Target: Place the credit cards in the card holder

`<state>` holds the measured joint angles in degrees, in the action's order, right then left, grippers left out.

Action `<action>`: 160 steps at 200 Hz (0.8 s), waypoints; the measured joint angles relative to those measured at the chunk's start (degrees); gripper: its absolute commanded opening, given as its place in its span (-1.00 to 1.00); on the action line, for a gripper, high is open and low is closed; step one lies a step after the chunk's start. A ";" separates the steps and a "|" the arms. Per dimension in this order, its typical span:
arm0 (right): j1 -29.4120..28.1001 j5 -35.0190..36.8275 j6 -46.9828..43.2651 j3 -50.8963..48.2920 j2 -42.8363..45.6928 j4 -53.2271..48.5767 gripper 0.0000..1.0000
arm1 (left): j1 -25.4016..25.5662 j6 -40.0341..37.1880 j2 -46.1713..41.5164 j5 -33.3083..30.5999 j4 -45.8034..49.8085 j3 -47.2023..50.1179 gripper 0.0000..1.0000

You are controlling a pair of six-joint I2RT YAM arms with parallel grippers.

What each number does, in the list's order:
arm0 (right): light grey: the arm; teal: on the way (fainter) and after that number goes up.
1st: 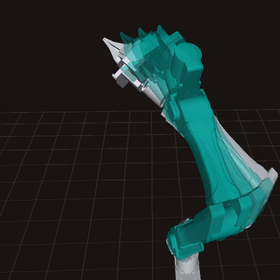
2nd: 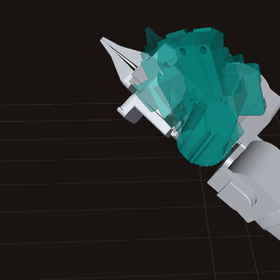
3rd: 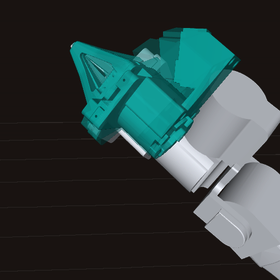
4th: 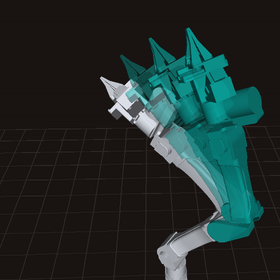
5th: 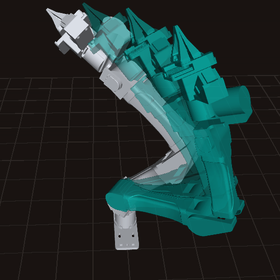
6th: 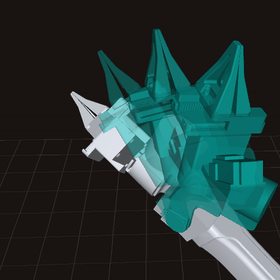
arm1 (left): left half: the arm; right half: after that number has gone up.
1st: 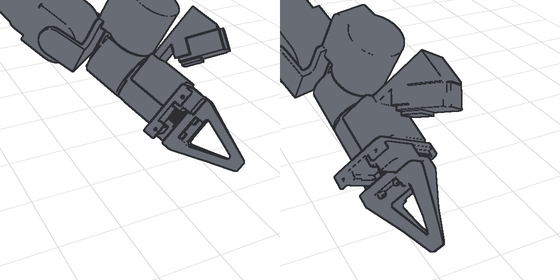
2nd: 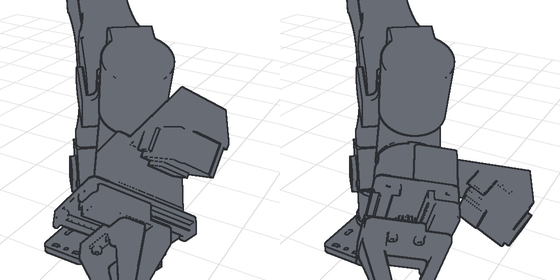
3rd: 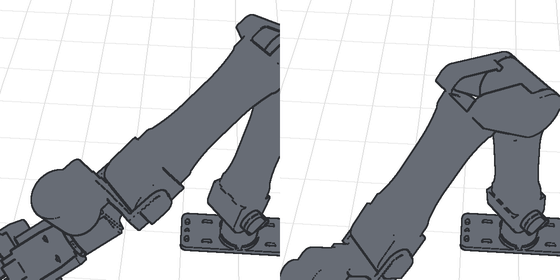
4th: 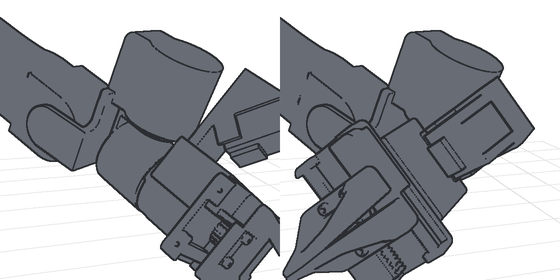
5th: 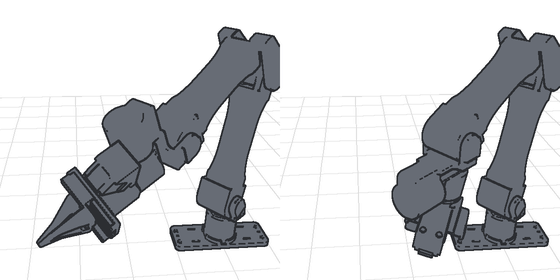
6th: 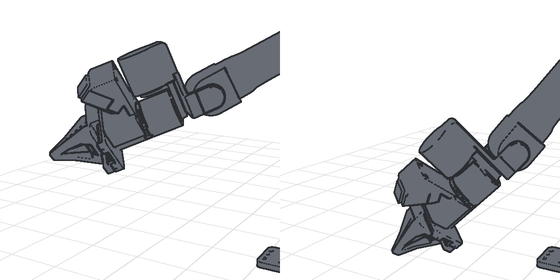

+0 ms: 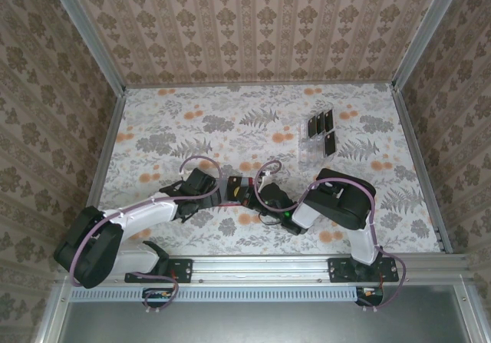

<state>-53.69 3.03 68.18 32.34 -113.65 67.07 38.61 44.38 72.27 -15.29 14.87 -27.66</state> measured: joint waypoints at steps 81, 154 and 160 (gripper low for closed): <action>0.33 -3.26 2.16 0.68 -0.02 -2.54 -1.00 | 0.00 0.02 0.00 -0.02 0.11 0.00 1.00; 1.81 -6.97 3.91 1.81 -0.79 -3.15 -1.00 | 0.00 0.04 0.00 -0.02 0.13 0.00 0.99; 1.99 -7.50 3.93 2.01 -0.85 -3.34 -1.00 | 0.00 0.04 0.00 -0.02 0.11 0.00 0.99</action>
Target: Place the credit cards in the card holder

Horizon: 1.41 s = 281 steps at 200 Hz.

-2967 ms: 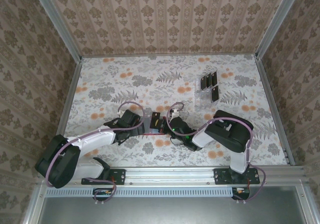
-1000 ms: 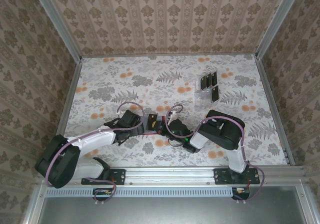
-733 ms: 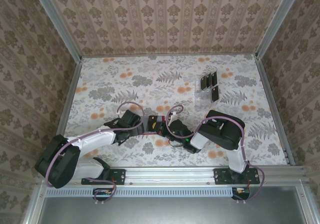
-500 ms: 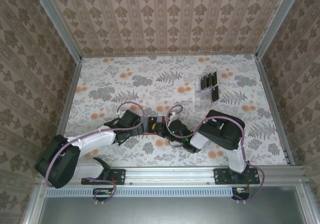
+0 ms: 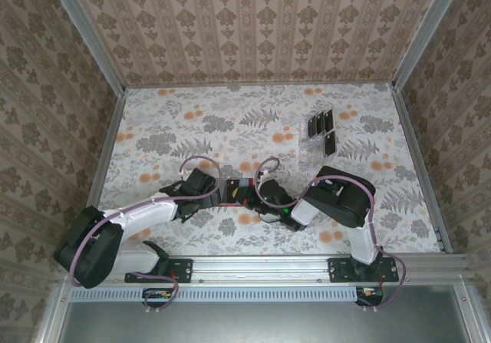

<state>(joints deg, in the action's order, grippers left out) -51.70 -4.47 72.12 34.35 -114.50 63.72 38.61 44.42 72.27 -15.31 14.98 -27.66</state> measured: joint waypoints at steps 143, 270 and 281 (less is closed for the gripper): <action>2.27 -6.80 -4.26 7.80 4.17 -18.12 -0.13 | 0.00 0.46 -0.24 -0.07 0.07 0.04 0.99; 3.67 -5.55 -15.30 18.23 8.04 -49.51 -0.34 | -2.08 0.96 -2.38 -0.22 3.45 0.04 1.00; 3.78 -5.18 -15.85 18.40 8.04 -50.60 -0.46 | -2.34 0.96 -2.43 -0.20 3.65 0.04 1.00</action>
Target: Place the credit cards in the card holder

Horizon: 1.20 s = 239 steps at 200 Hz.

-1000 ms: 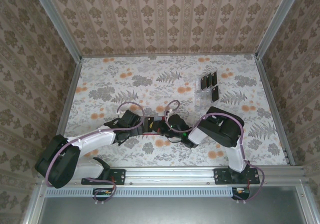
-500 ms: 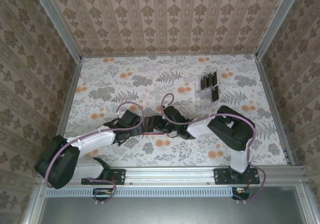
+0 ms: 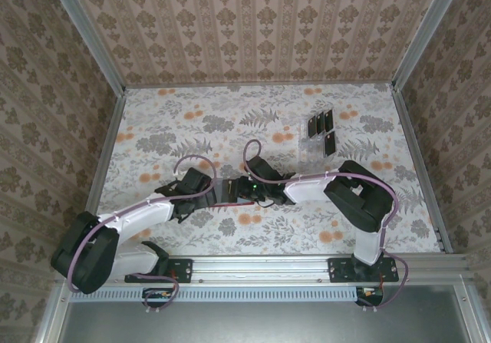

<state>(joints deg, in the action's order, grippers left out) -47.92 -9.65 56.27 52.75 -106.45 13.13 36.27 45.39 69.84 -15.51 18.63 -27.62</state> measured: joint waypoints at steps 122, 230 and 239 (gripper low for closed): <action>0.42 -0.15 -0.61 3.89 -2.47 -3.10 -0.77 | 0.00 -0.02 0.02 0.04 -0.22 0.81 1.00; -1.40 -1.57 -0.09 8.26 -5.60 -3.10 -0.77 | 0.00 -0.02 0.02 -0.20 -1.01 1.27 1.00; -1.55 -1.55 0.07 8.50 -5.73 -3.10 -0.77 | 0.00 -0.02 0.04 -0.24 -1.03 1.29 1.00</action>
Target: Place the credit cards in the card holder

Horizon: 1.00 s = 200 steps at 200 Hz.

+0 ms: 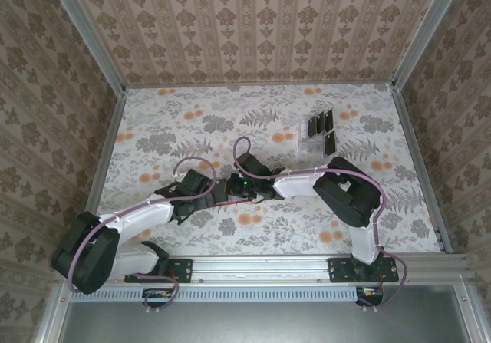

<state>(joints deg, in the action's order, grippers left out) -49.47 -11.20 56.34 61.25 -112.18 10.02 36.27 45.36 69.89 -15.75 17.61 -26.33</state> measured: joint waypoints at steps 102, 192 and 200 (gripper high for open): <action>-0.33 -0.31 0.96 1.86 -1.86 0.04 -0.58 | 0.02 0.00 0.17 -0.15 0.00 0.00 0.99; 3.17 -3.65 -1.27 0.98 7.87 -1.57 -0.14 | -2.89 -0.17 -3.63 2.71 4.31 -3.26 1.00; 3.69 -3.80 -1.84 0.74 9.75 -1.79 -0.14 | -3.39 -0.35 -4.39 2.91 4.74 -3.67 1.00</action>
<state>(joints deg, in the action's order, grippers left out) -45.78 -15.00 54.50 62.00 -102.43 8.23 32.88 45.01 65.49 -12.84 22.35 -30.00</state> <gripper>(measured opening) 0.432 0.997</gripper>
